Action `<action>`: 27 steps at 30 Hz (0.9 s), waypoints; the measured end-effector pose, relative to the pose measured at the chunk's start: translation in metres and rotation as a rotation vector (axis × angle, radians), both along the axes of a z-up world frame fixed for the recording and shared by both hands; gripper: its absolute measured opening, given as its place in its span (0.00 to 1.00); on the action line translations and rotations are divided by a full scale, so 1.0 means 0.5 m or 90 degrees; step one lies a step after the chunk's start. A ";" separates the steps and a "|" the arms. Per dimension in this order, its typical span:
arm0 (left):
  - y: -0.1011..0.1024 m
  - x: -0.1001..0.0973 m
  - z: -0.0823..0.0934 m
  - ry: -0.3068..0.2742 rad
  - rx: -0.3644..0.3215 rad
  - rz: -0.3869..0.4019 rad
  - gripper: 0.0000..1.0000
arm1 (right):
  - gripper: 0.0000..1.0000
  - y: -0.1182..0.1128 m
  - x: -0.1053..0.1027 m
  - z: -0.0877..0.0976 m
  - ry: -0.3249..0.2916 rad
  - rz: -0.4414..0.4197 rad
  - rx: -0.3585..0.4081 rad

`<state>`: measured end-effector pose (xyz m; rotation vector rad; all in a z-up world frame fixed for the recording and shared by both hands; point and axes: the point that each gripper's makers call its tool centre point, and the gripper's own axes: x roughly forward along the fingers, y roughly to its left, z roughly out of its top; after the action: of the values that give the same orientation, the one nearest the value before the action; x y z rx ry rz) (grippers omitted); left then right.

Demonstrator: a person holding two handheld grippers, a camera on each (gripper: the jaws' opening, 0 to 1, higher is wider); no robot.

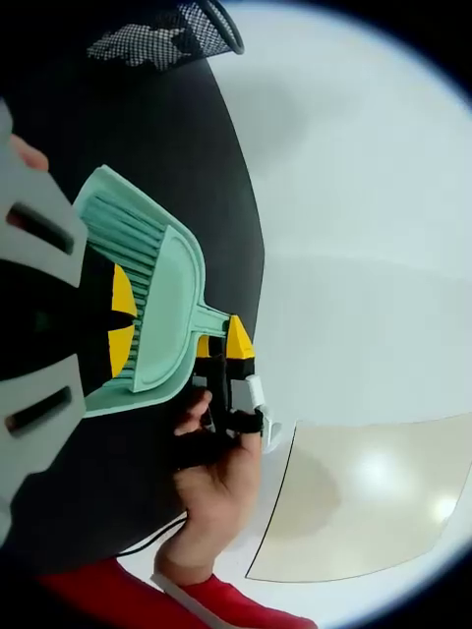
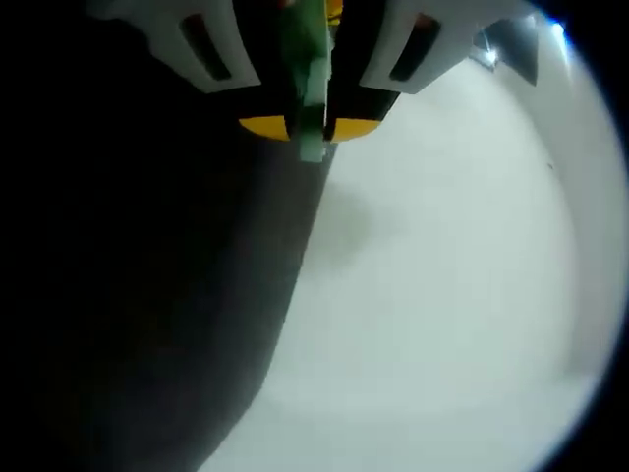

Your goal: Pick up the broom and sweep the trash on the tabletop into the dustpan.

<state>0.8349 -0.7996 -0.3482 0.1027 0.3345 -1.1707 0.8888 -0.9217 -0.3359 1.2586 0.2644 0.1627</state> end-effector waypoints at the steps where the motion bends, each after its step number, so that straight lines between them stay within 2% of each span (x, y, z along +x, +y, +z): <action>1: 0.000 0.000 0.001 -0.001 0.000 0.000 0.00 | 0.13 0.001 0.000 0.002 0.003 -0.003 -0.003; 14: 0.002 -0.002 0.001 -0.003 0.004 -0.002 0.00 | 0.11 0.004 -0.001 0.009 0.003 -0.003 -0.031; 15: 0.004 -0.002 0.001 -0.004 0.005 -0.002 0.00 | 0.11 0.004 -0.001 0.007 0.002 0.001 -0.054; 18: 0.006 -0.007 0.002 -0.004 0.006 -0.001 0.00 | 0.12 0.002 -0.001 0.009 0.004 0.005 -0.080; 22: 0.005 -0.007 0.003 -0.009 0.008 -0.001 0.00 | 0.13 -0.002 0.000 0.002 0.015 0.015 -0.078; 24: 0.007 -0.010 0.004 -0.010 0.008 0.000 0.00 | 0.14 0.000 -0.002 -0.003 0.031 0.029 -0.056; 27: 0.011 -0.016 0.003 -0.013 0.013 0.002 0.00 | 0.18 0.008 -0.005 -0.012 0.056 0.052 -0.076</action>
<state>0.8269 -0.7941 -0.3465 0.1323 0.3279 -1.1630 0.8862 -0.9174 -0.3417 1.1392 0.3969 0.1592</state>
